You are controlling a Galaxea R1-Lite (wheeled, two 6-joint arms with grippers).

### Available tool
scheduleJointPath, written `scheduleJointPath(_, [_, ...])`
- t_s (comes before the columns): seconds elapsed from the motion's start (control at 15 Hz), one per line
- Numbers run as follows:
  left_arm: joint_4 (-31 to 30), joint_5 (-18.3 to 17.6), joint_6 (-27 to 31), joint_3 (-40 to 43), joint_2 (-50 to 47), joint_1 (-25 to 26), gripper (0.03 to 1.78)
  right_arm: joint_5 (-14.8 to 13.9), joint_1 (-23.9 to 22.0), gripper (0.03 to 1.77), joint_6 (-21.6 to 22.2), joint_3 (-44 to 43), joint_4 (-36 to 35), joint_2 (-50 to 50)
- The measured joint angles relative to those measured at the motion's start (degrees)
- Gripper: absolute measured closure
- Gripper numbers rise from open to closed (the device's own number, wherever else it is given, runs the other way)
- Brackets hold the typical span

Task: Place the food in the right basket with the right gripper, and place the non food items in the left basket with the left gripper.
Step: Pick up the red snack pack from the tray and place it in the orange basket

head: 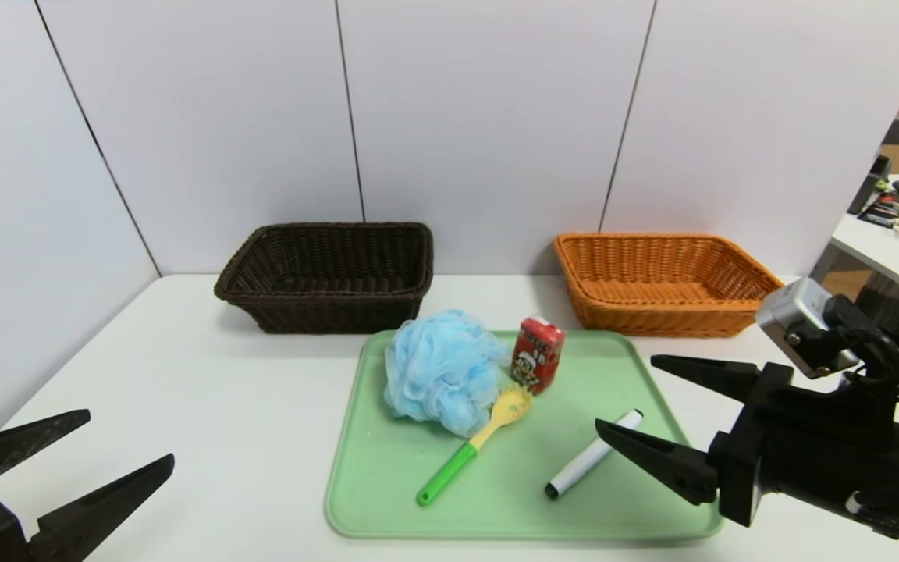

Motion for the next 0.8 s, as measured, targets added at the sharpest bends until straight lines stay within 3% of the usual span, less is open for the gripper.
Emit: scheduleJointPath(0.8, [-1.65, 0.11, -0.17, 0.29, 1.0, -0.06, 0.12, 0.27, -6.84, 0.1, -5.22, -0.95, -22.7, 22.22])
